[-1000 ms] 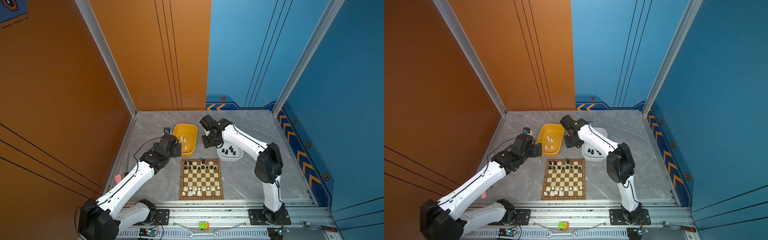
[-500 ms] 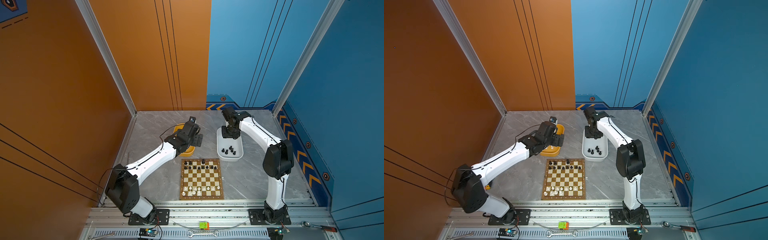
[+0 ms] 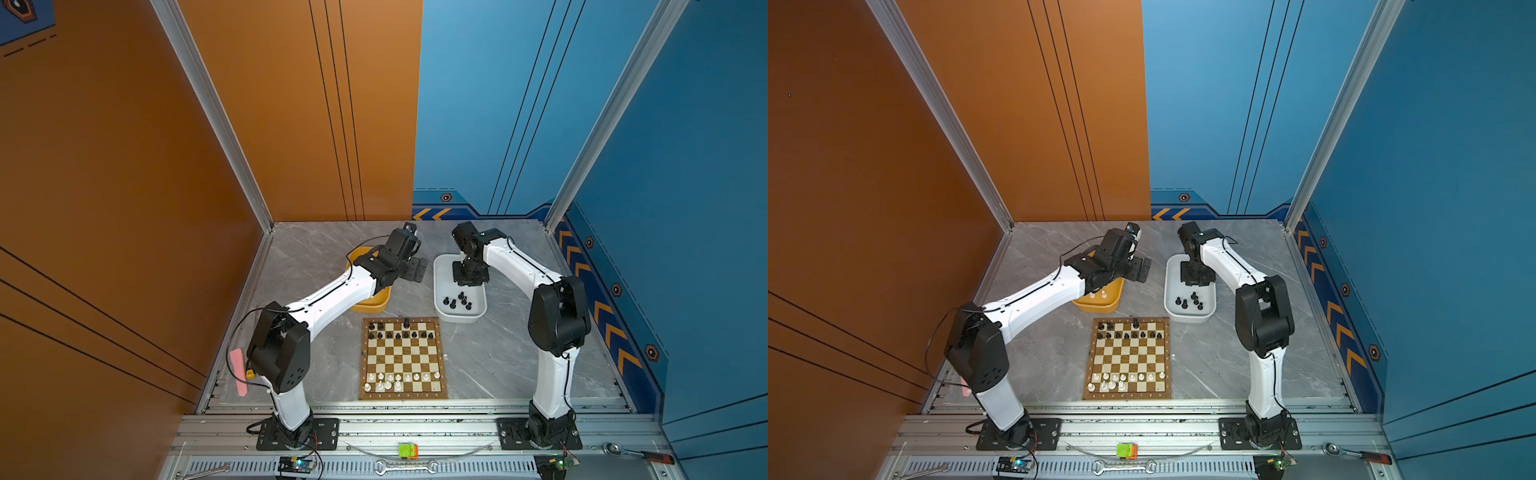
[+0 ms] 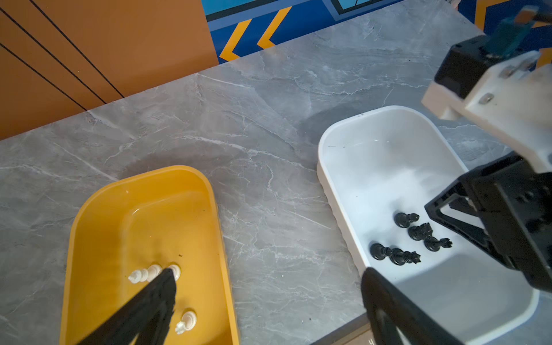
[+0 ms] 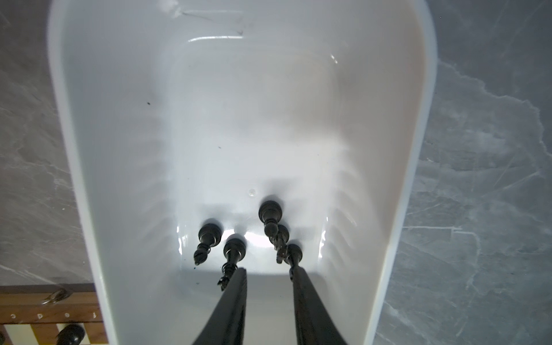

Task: Set up the chess pieces on the board
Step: 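Lower right gripper into white tub and grasp another black piece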

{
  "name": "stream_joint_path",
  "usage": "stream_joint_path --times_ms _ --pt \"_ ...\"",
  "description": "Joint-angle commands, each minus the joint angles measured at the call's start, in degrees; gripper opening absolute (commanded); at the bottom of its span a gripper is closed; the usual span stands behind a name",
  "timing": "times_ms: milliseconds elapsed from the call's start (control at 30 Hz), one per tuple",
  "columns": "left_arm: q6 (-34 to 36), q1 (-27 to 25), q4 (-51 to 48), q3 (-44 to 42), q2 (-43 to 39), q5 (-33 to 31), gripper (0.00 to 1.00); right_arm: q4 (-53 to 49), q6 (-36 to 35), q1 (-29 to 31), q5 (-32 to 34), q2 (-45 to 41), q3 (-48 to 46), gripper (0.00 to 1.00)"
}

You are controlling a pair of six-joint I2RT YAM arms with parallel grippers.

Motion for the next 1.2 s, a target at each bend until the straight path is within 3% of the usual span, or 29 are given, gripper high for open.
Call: stream_joint_path --times_ms 0,867,1167 --pt "1.18 -0.26 -2.05 2.13 1.1 1.89 0.98 0.72 -0.16 -0.39 -0.88 1.71 -1.38 0.28" --pt "1.27 1.53 -3.04 0.02 -0.71 1.48 0.98 3.48 -0.42 -1.53 -2.1 7.23 -1.01 0.27" --pt "1.01 1.58 -3.13 -0.58 -1.19 1.01 0.98 3.69 -0.03 -1.5 -2.78 8.15 -0.49 0.2"
